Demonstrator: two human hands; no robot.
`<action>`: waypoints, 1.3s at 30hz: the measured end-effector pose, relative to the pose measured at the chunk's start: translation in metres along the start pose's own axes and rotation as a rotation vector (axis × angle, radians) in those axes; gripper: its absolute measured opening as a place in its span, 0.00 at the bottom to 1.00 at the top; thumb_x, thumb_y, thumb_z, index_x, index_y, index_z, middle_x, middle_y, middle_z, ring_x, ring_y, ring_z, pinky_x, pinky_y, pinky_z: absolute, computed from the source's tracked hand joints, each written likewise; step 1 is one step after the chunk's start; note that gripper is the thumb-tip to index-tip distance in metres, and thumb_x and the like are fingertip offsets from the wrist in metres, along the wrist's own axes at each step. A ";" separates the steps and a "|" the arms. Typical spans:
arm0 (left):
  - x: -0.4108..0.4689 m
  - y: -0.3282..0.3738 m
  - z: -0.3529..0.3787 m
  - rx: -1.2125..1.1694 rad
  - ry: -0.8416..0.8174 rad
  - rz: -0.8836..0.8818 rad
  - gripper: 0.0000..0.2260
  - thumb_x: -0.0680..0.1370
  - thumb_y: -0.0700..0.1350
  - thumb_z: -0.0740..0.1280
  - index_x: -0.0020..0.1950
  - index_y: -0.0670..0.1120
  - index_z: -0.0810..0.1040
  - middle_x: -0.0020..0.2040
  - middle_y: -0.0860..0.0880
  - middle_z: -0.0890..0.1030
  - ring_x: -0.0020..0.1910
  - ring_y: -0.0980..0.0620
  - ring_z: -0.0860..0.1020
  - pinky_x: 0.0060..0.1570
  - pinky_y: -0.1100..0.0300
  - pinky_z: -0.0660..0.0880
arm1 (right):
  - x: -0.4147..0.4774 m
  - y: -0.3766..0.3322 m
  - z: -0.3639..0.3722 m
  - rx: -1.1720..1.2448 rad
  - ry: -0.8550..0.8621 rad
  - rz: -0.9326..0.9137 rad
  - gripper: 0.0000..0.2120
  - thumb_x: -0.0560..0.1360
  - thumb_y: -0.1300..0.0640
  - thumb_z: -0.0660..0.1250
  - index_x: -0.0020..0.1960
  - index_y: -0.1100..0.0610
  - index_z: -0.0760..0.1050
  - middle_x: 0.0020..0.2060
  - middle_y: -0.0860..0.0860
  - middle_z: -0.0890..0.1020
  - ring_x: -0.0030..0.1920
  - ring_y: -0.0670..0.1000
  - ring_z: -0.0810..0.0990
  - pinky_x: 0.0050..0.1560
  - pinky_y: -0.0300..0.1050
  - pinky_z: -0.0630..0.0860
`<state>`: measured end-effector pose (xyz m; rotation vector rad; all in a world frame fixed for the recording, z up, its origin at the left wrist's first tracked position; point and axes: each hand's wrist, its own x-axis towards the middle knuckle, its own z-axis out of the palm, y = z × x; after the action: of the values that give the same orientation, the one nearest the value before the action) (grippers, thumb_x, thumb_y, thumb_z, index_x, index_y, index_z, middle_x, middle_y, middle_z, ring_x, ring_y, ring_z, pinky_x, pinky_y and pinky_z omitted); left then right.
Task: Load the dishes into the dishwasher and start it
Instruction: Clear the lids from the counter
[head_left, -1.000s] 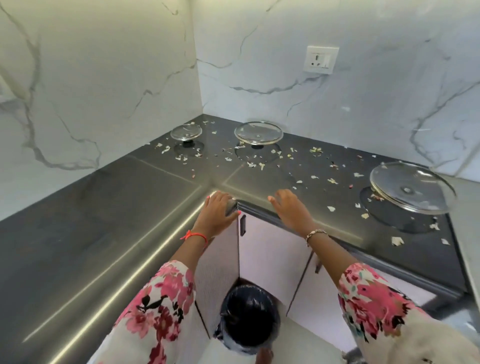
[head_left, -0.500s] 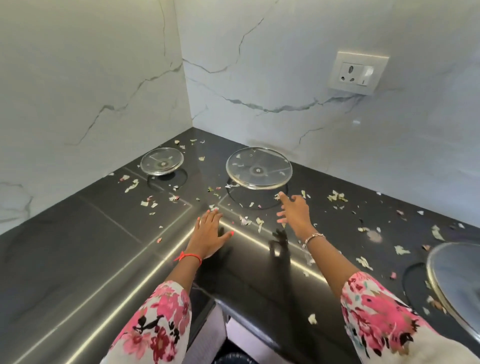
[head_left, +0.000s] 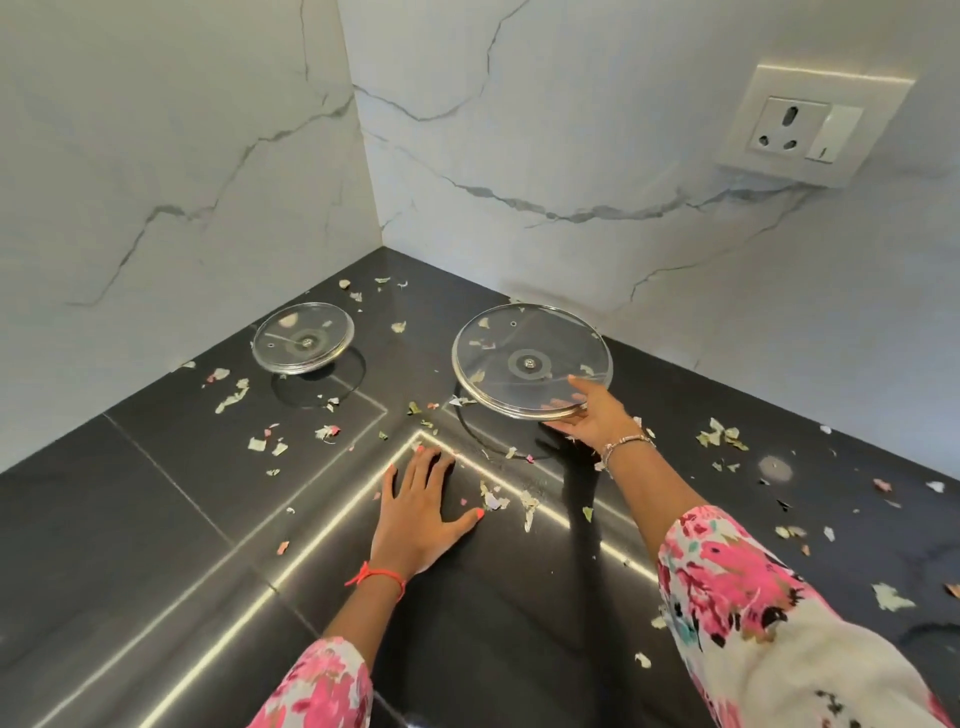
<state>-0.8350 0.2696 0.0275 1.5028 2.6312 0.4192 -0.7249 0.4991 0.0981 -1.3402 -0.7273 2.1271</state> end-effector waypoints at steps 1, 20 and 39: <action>0.000 0.000 0.000 0.001 -0.002 0.000 0.39 0.67 0.72 0.46 0.74 0.53 0.56 0.76 0.54 0.54 0.75 0.55 0.49 0.72 0.51 0.39 | 0.003 0.001 0.002 -0.003 -0.005 0.009 0.22 0.73 0.64 0.68 0.65 0.66 0.65 0.60 0.68 0.74 0.56 0.66 0.77 0.40 0.59 0.75; -0.012 0.004 -0.008 0.000 -0.037 0.075 0.44 0.66 0.72 0.43 0.76 0.47 0.53 0.77 0.53 0.50 0.73 0.61 0.38 0.73 0.49 0.35 | -0.088 0.020 -0.052 0.074 -0.002 -0.205 0.04 0.72 0.72 0.61 0.43 0.67 0.73 0.35 0.66 0.80 0.28 0.62 0.81 0.26 0.52 0.79; -0.413 0.027 -0.027 -0.186 -0.049 0.255 0.27 0.75 0.59 0.64 0.67 0.44 0.67 0.69 0.47 0.68 0.73 0.49 0.57 0.72 0.48 0.43 | -0.438 0.271 -0.255 0.229 0.257 -0.363 0.10 0.69 0.75 0.60 0.39 0.64 0.76 0.24 0.52 0.80 0.33 0.52 0.77 0.34 0.48 0.81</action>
<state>-0.6056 -0.0756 0.0345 1.7646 2.2967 0.6192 -0.3652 0.0512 0.1004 -1.2219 -0.5529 1.6617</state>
